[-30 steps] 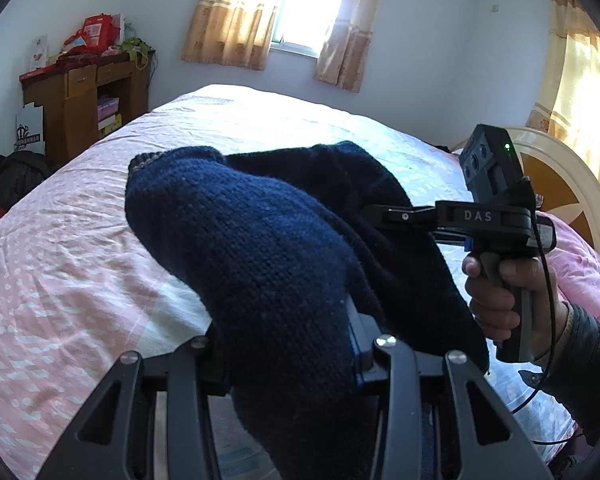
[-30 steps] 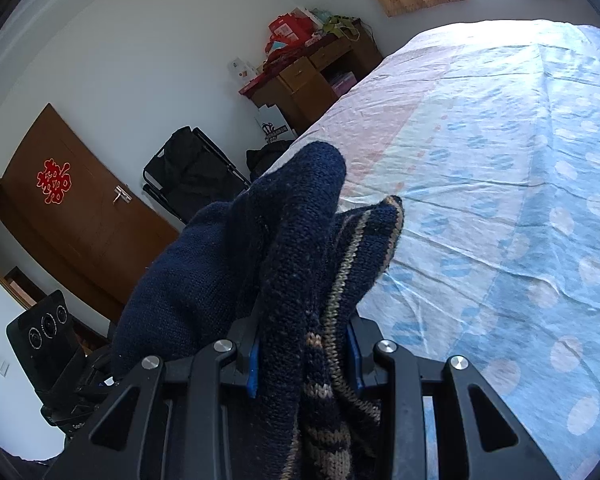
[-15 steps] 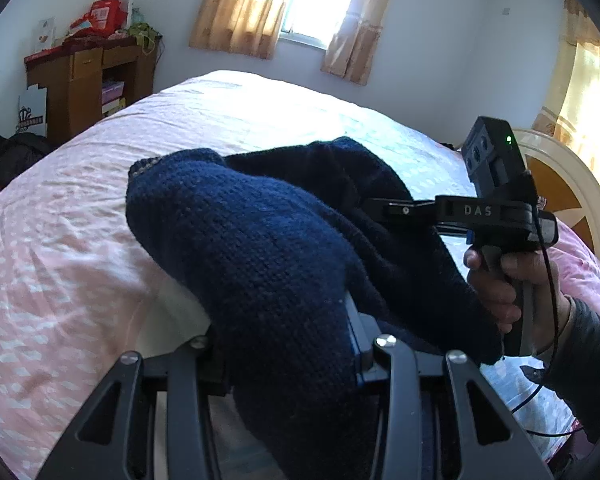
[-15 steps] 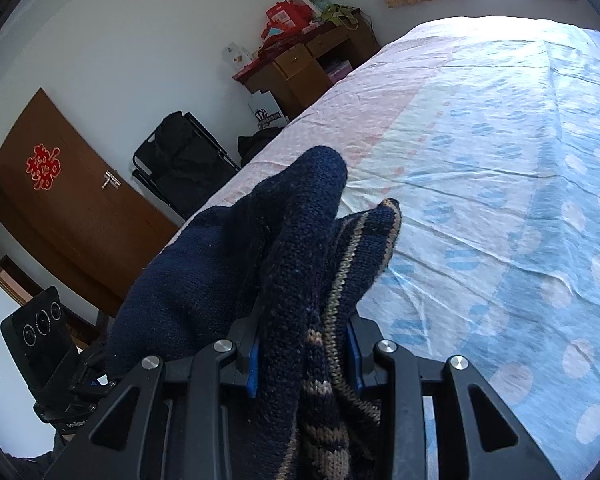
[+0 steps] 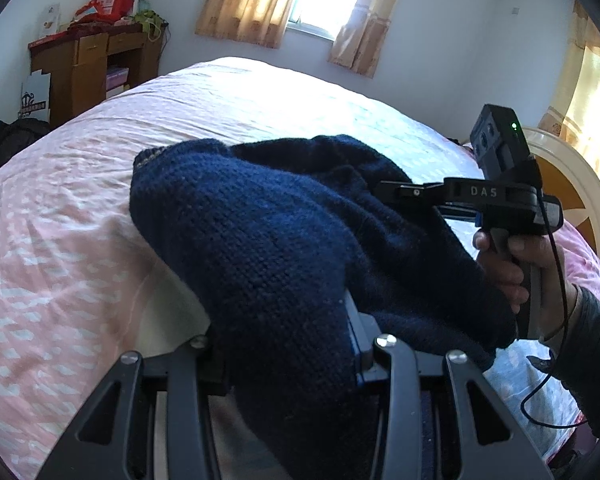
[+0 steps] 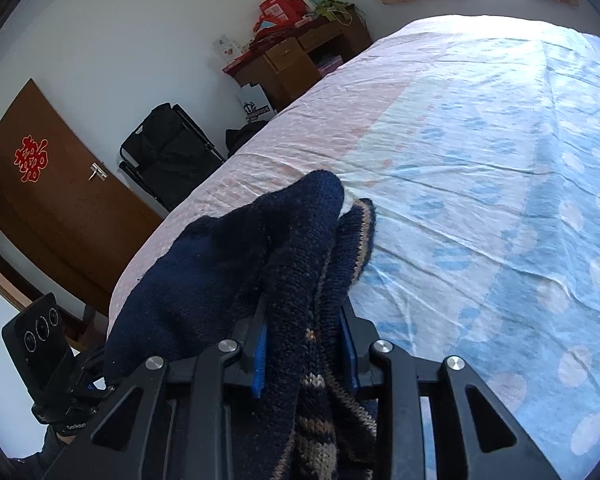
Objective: Fold small clothes
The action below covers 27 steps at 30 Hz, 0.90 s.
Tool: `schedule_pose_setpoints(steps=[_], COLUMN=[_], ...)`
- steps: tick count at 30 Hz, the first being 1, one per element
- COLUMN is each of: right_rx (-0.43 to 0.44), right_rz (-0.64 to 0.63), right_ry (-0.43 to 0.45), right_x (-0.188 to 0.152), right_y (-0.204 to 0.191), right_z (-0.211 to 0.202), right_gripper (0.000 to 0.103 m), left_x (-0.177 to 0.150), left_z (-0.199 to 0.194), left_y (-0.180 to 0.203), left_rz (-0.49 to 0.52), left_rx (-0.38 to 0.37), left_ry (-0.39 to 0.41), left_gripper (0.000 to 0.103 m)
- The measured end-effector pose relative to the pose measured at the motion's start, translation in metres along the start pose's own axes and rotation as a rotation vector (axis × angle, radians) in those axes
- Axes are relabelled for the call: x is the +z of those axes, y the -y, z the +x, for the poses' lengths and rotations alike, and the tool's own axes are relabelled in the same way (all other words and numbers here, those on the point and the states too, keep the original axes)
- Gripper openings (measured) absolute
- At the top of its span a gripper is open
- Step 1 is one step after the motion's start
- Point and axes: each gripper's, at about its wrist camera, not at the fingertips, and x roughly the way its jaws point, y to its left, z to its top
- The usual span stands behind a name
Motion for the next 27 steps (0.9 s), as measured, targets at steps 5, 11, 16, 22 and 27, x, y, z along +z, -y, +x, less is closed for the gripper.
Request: schedule_pose_setpoints(steps=[5,11,16,22,27], right_rx=[-0.017,-0.033,-0.075,-0.108,-0.127], right_rz=[0.015,0.025,0.03,0.03,0.0], right_ry=[-0.017,-0.026,-0.043,-0.048,-0.016], right_x=[-0.003,-0.005,-0.012,-0.015,-0.027], right_y=[0.008,0.015,0.022,0.025,0.016], right_z=[0.005,0.01,0.013,0.008,-0.02], right_gripper=[0.03,0.03,0.031,0.035,0.038], left_x=[0.004,0.002,0.004,0.006,0.001], left_z=[0.006,0.01,0.011,0.013,0.008], left_y=[0.0,-0.005,0.007,0.014,0.017], left_rz=[0.005,0.003,0.044,0.062,0.06], left_rx=[0.007,0.009,0.088,0.142,0.152], left_ry=[-0.006,-0.004,0.003,0.0,-0.008], left_gripper=[0.043,0.048,0.065,0.072,0.075])
